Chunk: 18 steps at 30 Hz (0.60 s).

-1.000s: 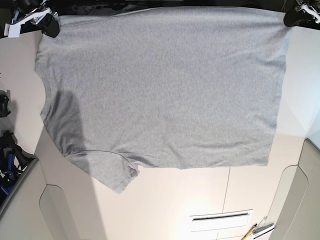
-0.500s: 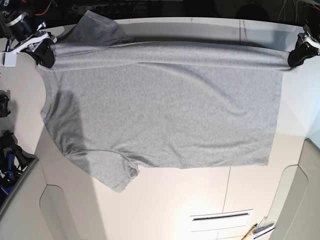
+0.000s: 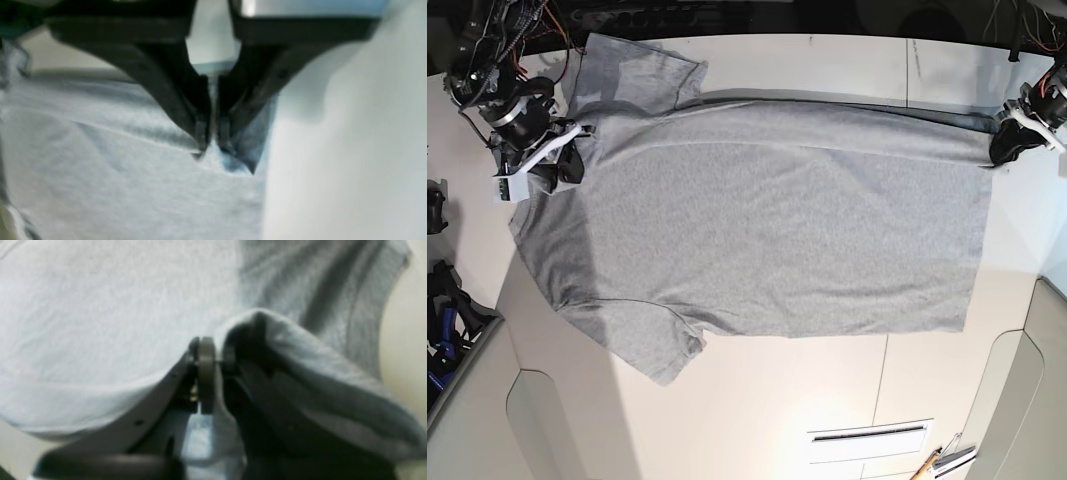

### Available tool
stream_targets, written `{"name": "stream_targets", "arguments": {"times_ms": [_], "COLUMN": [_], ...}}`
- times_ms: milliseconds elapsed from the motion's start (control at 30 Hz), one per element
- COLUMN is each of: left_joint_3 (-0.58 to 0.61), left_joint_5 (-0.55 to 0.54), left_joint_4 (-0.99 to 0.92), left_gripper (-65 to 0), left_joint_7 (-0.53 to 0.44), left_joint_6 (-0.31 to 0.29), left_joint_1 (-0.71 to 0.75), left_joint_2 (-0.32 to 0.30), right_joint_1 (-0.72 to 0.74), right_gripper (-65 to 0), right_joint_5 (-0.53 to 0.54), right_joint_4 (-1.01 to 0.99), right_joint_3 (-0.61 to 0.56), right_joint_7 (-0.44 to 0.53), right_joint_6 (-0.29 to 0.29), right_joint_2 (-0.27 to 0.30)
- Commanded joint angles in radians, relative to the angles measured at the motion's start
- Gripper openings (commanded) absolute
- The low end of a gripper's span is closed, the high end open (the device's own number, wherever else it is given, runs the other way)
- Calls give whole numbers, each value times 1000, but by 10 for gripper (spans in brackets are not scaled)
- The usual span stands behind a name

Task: Fold the T-shirt properly
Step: 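Lift the shoulder corners and drag the shirt toward the robot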

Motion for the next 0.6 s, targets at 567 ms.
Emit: {"name": "stream_targets", "arguments": {"times_ms": [567], "left_joint_3": [-10], "left_joint_5": [6], "left_joint_4": [13], "left_gripper": [-650], "left_joint_7": [-95], "left_joint_6": [22], "left_joint_1": [-45], "left_joint_2": [-19], "right_joint_1": [108], "right_gripper": [-650], "right_joint_5": [-2], "right_joint_4": [-111], "right_joint_3": [3], "right_joint_7": [87], "right_joint_6": [0], "right_joint_2": [8]}}
